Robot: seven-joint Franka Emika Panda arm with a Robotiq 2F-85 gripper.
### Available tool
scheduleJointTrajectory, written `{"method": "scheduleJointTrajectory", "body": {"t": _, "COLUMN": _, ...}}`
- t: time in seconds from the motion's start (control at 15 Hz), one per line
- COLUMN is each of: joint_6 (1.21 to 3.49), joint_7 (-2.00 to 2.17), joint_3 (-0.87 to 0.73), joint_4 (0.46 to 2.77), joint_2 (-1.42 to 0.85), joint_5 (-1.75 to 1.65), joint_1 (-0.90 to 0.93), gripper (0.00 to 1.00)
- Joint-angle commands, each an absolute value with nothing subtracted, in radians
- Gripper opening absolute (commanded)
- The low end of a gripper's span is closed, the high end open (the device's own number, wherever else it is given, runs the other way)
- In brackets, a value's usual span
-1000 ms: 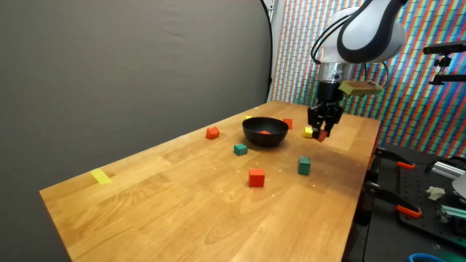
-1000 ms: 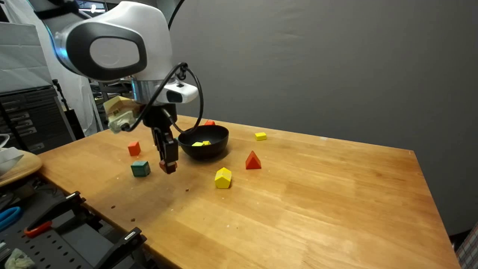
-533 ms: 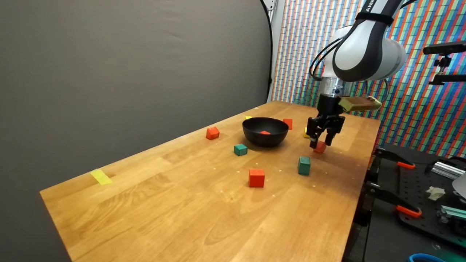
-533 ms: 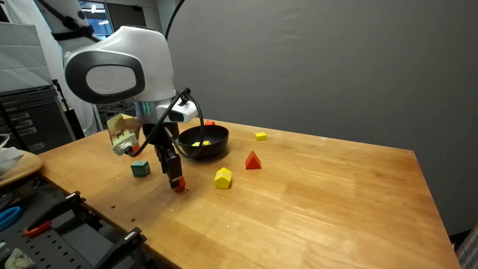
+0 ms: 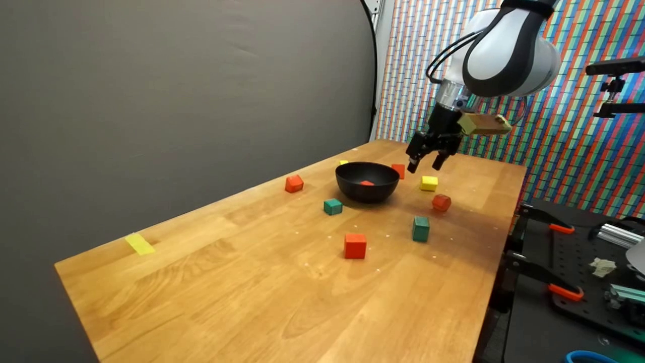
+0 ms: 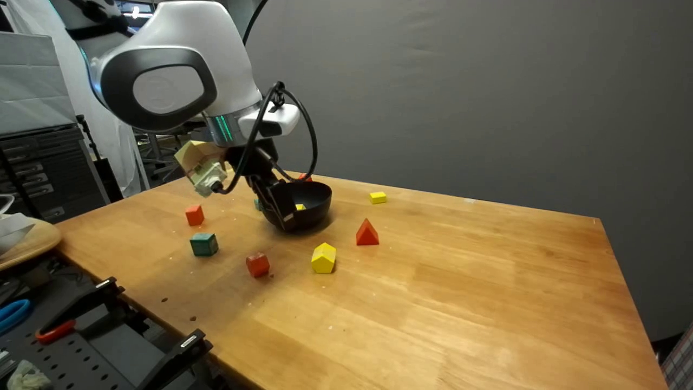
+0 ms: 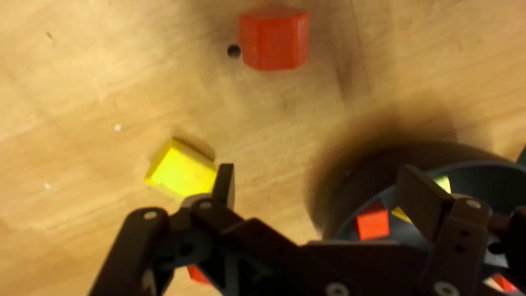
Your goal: Remove the blocks from the bowl
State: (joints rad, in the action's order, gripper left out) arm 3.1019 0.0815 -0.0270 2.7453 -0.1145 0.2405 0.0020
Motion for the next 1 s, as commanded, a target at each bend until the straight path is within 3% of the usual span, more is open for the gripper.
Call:
{"method": "scheduleJointTrajectory", "body": {"t": 0.0, "joint_6": 3.207, "joint_7": 0.078, "joint_3": -0.046, "joint_4": 2.743, "joint_2": -0.077, "joint_5": 0.247, "joint_1": 0.028, "gripper": 1.00}}
{"method": "scheduleJointTrajectory", "body": {"t": 0.47, "joint_6": 3.089, "joint_7": 0.007, "joint_3": 0.110, "joint_4": 2.611, "joint_2": -0.133, "joint_5": 0.255, "joint_1": -0.010, "gripper": 1.00}}
{"method": "scheduleJointTrajectory", "body": {"t": 0.93, "joint_6": 2.868, "joint_7": 0.044, "joint_3": 0.016, "joint_4": 2.371, "joint_2": -0.281, "joint_5": 0.075, "joint_1": 0.010, "gripper": 1.00}}
